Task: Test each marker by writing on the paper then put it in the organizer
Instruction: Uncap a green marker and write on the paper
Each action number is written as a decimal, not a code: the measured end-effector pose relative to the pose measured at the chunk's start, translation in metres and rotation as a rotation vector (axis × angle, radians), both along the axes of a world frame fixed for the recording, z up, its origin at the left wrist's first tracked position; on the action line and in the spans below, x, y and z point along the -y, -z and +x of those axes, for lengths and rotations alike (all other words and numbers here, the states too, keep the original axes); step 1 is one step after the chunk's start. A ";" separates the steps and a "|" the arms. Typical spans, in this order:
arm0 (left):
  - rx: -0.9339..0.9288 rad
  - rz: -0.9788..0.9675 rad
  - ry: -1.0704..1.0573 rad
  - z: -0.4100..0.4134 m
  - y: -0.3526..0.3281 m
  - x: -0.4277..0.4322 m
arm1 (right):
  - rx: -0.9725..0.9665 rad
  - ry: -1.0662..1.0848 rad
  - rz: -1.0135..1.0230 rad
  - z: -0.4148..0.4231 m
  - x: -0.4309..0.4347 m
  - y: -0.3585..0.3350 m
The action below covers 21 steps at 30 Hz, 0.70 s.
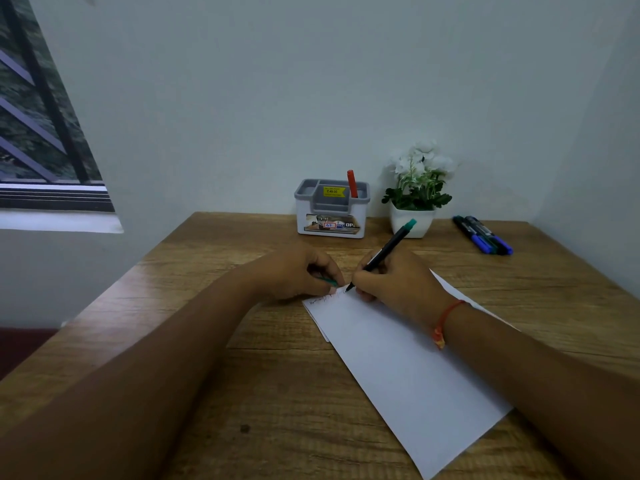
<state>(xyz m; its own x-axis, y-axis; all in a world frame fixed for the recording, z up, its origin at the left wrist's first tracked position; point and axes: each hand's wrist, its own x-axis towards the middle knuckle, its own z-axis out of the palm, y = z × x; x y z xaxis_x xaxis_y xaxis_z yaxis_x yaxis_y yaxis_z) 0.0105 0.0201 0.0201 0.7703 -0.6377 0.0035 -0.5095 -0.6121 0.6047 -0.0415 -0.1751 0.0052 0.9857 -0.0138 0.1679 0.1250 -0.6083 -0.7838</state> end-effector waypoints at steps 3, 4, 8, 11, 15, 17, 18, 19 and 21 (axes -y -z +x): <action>-0.002 0.020 -0.004 0.000 -0.001 0.000 | 0.013 0.011 -0.003 -0.001 0.000 0.001; 0.000 0.030 -0.006 0.000 -0.001 0.000 | 0.018 0.012 -0.006 -0.001 0.000 0.000; -0.001 0.042 -0.009 0.001 -0.001 0.001 | 0.005 0.008 -0.013 0.000 0.000 0.000; 0.009 0.046 -0.005 0.001 0.000 0.000 | 0.005 0.017 -0.011 0.002 0.000 0.002; 0.012 0.050 -0.005 0.001 -0.001 0.001 | 0.014 0.028 -0.022 0.003 0.001 0.003; 0.010 0.050 -0.005 0.001 -0.001 0.000 | 0.027 0.034 -0.024 0.002 0.000 0.003; 0.011 0.048 -0.005 0.001 -0.001 0.000 | 0.027 0.035 -0.023 0.002 0.000 0.003; 0.012 0.044 -0.005 0.000 -0.001 0.000 | 0.026 0.035 -0.022 0.002 0.000 0.003; 0.006 0.038 -0.005 0.001 -0.001 0.000 | 0.017 0.039 -0.019 0.002 0.000 0.003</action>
<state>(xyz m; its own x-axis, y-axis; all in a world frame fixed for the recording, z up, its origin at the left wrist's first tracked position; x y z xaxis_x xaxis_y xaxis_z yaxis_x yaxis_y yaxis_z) 0.0110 0.0197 0.0212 0.7738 -0.6332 -0.0161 -0.5094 -0.6372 0.5783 -0.0390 -0.1753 0.0021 0.9816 -0.0484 0.1847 0.1140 -0.6275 -0.7702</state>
